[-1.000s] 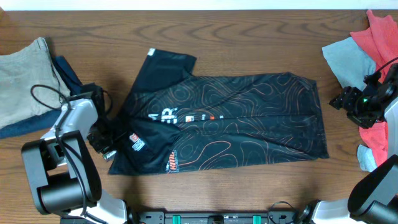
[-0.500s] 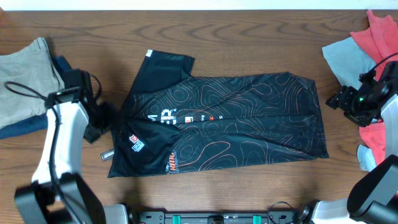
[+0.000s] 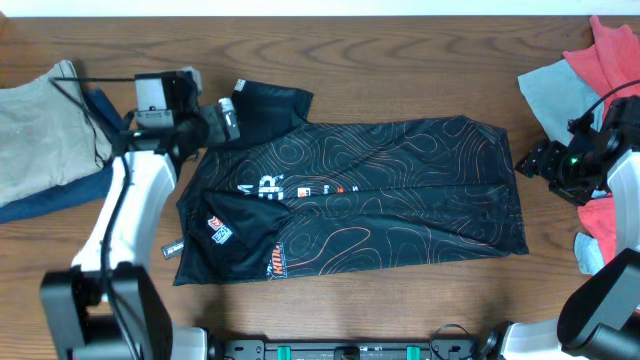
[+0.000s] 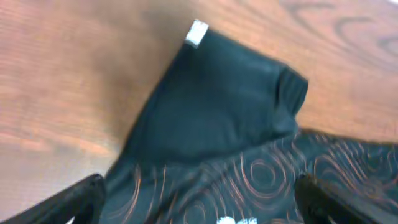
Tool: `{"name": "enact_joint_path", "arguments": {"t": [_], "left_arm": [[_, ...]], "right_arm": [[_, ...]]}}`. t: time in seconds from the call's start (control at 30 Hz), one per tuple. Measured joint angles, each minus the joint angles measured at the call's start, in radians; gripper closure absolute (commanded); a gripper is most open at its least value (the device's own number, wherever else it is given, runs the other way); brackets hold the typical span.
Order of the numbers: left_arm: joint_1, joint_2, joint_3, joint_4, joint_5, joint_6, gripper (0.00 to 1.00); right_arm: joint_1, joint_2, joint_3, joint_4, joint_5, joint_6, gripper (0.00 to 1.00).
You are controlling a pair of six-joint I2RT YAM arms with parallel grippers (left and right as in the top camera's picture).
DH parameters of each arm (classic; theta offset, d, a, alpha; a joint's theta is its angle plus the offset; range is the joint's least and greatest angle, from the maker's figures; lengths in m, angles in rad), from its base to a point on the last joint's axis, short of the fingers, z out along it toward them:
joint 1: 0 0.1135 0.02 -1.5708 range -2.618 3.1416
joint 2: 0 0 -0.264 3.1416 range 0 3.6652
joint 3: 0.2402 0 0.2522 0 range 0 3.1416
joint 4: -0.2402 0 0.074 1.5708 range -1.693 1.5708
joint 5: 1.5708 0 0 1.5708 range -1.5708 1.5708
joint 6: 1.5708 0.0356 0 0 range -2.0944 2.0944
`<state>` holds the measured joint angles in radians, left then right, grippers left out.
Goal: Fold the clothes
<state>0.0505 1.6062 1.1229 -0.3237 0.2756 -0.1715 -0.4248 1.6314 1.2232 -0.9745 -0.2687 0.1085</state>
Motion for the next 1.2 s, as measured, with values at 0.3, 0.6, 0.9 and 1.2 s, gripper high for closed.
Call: {"name": "enact_joint_path", "arguments": {"t": [0.3, 0.6, 0.9, 1.2], "left_arm": [[-0.005, 0.245, 0.039, 0.175, 0.006, 0.071, 0.02], [-0.015, 0.441, 0.120, 0.290, -0.002, 0.113, 0.02], [-0.081, 0.480, 0.142, 0.299, -0.014, 0.125, 0.24], [-0.127, 0.490, 0.145, 0.287, -0.012, 0.111, 0.80]], "right_arm": [[0.025, 0.000, 0.000, -0.032, 0.000, -0.007, 0.21], [0.024, 0.000, 0.000, -0.055, 0.000, -0.008, 0.21], [0.024, 0.000, 0.000, -0.037, 0.000, -0.008, 0.21], [0.065, 0.000, 0.000, 0.024, 0.003, -0.008, 0.22]]}}
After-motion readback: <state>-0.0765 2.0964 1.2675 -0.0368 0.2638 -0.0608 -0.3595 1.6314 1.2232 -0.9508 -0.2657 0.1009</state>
